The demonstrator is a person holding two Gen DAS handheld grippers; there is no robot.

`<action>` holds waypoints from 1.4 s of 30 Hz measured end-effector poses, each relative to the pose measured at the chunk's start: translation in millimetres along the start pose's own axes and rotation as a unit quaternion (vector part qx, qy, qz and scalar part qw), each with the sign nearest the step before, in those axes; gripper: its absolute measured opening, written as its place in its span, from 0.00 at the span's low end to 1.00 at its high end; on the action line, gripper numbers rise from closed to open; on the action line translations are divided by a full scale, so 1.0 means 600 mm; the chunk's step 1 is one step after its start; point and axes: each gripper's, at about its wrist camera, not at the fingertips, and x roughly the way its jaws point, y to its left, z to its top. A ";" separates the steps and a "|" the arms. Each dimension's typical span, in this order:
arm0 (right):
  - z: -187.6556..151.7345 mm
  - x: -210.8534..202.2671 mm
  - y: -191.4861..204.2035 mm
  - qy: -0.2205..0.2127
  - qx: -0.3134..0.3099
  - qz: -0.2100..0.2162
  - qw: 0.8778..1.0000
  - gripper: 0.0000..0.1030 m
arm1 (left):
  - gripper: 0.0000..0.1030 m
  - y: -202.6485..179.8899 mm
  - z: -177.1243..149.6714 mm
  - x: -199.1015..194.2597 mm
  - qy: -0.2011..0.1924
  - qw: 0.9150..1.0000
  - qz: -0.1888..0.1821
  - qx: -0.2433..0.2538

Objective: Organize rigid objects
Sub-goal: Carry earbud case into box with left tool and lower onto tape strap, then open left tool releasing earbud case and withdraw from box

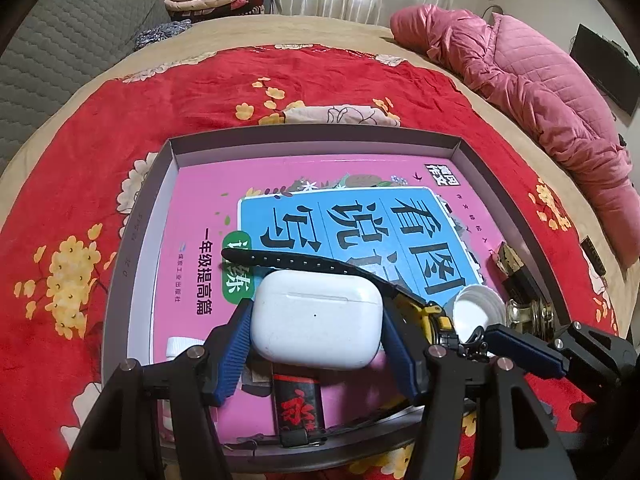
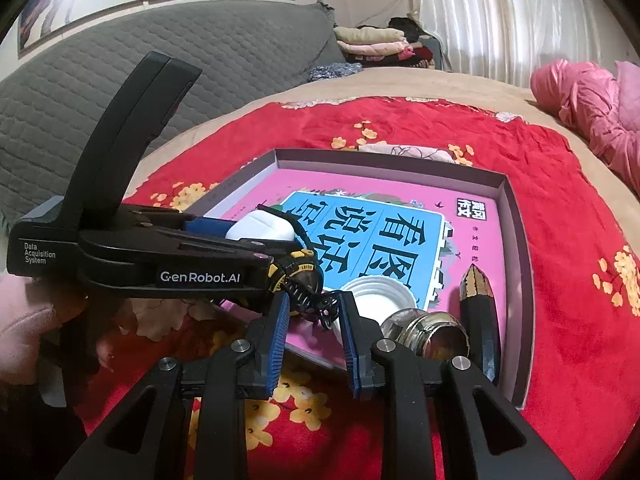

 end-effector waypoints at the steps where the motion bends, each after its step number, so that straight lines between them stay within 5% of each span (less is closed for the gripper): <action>1: 0.000 -0.001 -0.001 0.000 0.002 0.001 1.000 0.26 | 0.59 0.000 0.000 0.000 0.000 1.000 0.000 0.000; 21: 0.001 -0.006 -0.006 -0.009 0.014 -0.004 1.000 0.29 | 0.59 0.006 -0.001 0.007 0.005 1.000 -0.001 -0.013; 33: 0.003 -0.012 -0.014 -0.019 0.024 -0.004 1.000 0.41 | 0.59 0.006 -0.003 0.005 0.003 1.000 -0.001 -0.013; 42: 0.008 -0.035 -0.008 -0.050 0.014 -0.013 0.999 0.63 | 0.60 0.015 -0.021 -0.028 -0.032 0.999 -0.016 -0.029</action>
